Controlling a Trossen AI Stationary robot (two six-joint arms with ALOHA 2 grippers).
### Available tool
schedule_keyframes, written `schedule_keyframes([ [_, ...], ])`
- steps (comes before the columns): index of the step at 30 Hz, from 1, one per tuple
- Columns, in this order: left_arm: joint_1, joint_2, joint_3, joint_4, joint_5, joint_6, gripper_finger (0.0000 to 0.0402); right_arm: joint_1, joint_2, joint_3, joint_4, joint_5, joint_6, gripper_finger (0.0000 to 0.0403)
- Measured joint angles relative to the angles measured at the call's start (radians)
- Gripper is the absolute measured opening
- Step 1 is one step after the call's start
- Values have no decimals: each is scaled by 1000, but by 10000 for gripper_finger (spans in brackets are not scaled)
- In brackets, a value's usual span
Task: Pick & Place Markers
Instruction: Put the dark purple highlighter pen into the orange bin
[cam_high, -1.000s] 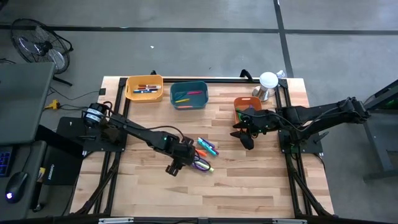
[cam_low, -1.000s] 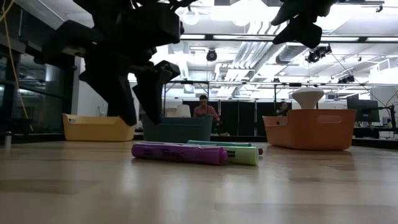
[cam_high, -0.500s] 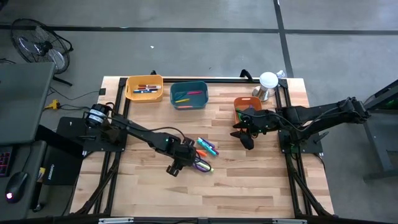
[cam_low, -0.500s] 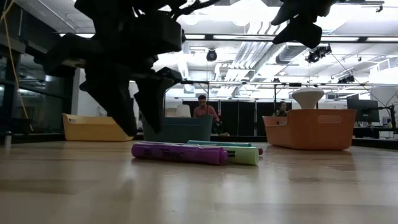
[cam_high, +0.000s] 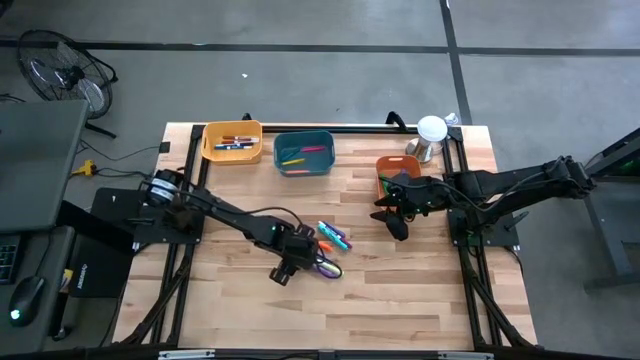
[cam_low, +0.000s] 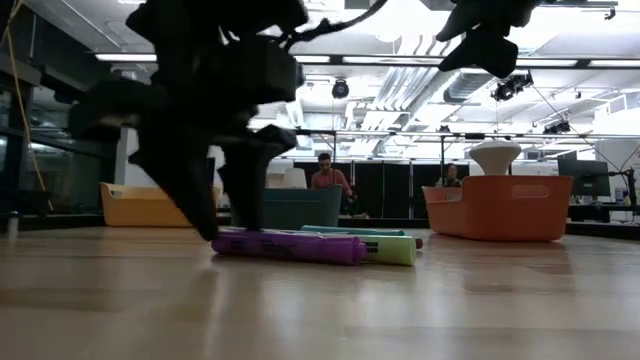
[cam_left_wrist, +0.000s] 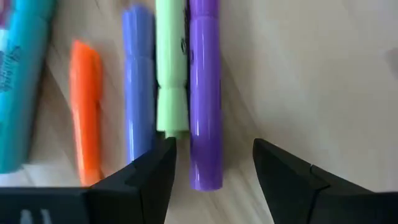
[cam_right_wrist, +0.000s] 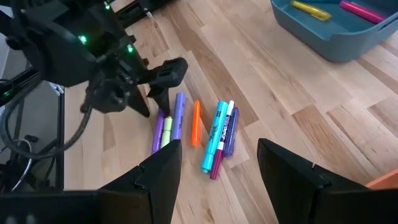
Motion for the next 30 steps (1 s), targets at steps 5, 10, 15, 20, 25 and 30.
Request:
schedule_keyframes([
  [5, 0, 27, -3, -3, -3, 0, 208, 0, 0, 0, 0, 0, 7, 200],
  [10, 0, 41, -3, 7, -2, 0, 208, 0, 0, 0, -6, 0, 19, 200],
  [15, 0, 43, -2, 10, -3, 2, 197, 0, 0, 0, -9, 0, 19, 200],
  [20, 0, 44, -3, 11, -1, 3, 153, 0, 0, 0, -9, 4, 19, 200],
  [25, 0, 45, -3, 19, 13, -8, 118, 0, 0, 0, -8, 7, 19, 200],
  [30, 0, 46, -3, 25, 15, -12, 86, 0, 0, 0, -8, 8, 22, 200],
])
